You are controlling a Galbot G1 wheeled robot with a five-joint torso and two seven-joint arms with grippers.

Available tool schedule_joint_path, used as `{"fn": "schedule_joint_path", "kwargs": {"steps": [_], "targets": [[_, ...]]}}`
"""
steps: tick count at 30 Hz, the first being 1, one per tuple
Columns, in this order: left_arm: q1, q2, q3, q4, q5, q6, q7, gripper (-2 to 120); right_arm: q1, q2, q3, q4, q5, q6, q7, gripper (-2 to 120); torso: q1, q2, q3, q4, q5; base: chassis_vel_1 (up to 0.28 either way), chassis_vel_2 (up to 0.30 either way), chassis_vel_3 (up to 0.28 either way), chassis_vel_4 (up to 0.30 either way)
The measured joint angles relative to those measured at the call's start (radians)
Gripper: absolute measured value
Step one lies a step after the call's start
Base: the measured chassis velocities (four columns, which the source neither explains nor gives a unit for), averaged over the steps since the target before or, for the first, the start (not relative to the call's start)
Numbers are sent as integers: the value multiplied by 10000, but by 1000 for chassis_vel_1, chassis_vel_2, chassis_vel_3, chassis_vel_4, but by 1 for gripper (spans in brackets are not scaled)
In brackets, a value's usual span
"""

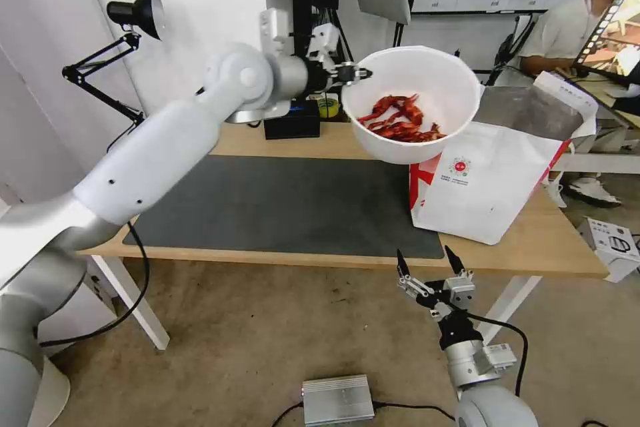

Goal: Pick up the trash from the table and place it into the takeout bag.

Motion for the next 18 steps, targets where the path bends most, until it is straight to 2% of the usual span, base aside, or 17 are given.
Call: {"fn": "schedule_joint_path", "kwargs": {"steps": [3, 7, 18], "targets": [[-202, -191, 200, 227, -56, 0, 52, 0, 0, 0, 0, 1, 0, 0, 0, 100, 0, 0, 0, 0, 0, 0, 0, 0, 0], [-834, -657, 705, 1034, -60, 2, 383, 0, 0, -1, 0, 0, 0, 0, 0, 100, 0, 0, 0, 0, 0, 0, 0, 0, 0], [-1704, -1569, 1214, 2259, -10, 0, 880, 0, 0, 0, 0, 0, 0, 0, 0, 100, 0, 0, 0, 0, -1, 0, 0, 0, 0]]}}
